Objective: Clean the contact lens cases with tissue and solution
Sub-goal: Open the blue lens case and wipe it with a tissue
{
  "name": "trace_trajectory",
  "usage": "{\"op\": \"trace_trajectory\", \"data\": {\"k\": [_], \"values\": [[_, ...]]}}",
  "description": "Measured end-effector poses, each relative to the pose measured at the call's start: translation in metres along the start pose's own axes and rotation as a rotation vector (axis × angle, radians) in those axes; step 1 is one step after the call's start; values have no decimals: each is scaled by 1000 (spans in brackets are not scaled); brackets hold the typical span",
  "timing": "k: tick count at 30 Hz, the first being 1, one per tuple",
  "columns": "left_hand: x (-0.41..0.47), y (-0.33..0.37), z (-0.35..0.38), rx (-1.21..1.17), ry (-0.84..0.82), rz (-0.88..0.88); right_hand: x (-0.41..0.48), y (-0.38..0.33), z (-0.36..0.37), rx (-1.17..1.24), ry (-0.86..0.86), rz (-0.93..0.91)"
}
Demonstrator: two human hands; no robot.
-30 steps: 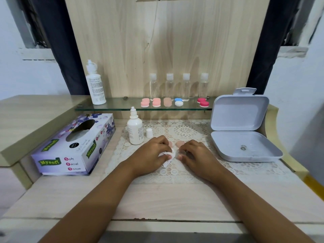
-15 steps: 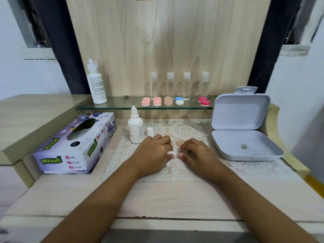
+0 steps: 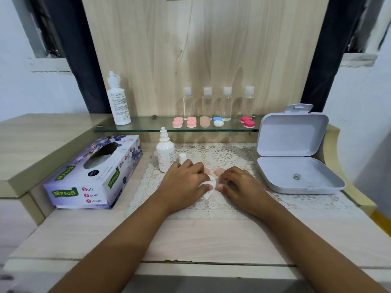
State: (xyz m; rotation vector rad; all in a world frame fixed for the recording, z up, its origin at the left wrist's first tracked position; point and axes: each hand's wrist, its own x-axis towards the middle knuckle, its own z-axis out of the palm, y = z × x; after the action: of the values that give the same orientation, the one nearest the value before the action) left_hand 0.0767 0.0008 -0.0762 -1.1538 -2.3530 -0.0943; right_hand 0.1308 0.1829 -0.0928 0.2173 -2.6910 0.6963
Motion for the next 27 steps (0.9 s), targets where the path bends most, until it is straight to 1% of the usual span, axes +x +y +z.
{"op": "trace_trajectory", "data": {"k": [2,4,7,9,11,13,16,18,22,25,27], "values": [[2,1,1,0,13,34,0,0,0,-7,-8,6],[3,2,3,-58,16,53,-1,-2,-1,-10,-22,16],[4,3,6,-274,-63,-24,-1,-4,-3,-4,-44,38],[3,4,7,-415,-77,-77,-1,-5,-3,3,-49,45],[1,2,7,-474,-76,-108,-1,-4,-3,4,-44,43],[-1,0,6,-418,-85,-104,-1,-4,-2,2,-35,41],[0,-2,4,-217,-60,-34,-2,-6,-4,3,-41,44],[0,-2,3,-189,-38,-18,-1,-6,-3,-1,-44,49],[1,-1,6,-373,-54,-53,-2,-8,-4,-6,-53,52],[1,-3,10,-563,-102,-124,-3,-8,-4,-4,-43,62],[1,-3,10,-660,-95,-170,-3,-7,-3,-2,-19,71]]}}
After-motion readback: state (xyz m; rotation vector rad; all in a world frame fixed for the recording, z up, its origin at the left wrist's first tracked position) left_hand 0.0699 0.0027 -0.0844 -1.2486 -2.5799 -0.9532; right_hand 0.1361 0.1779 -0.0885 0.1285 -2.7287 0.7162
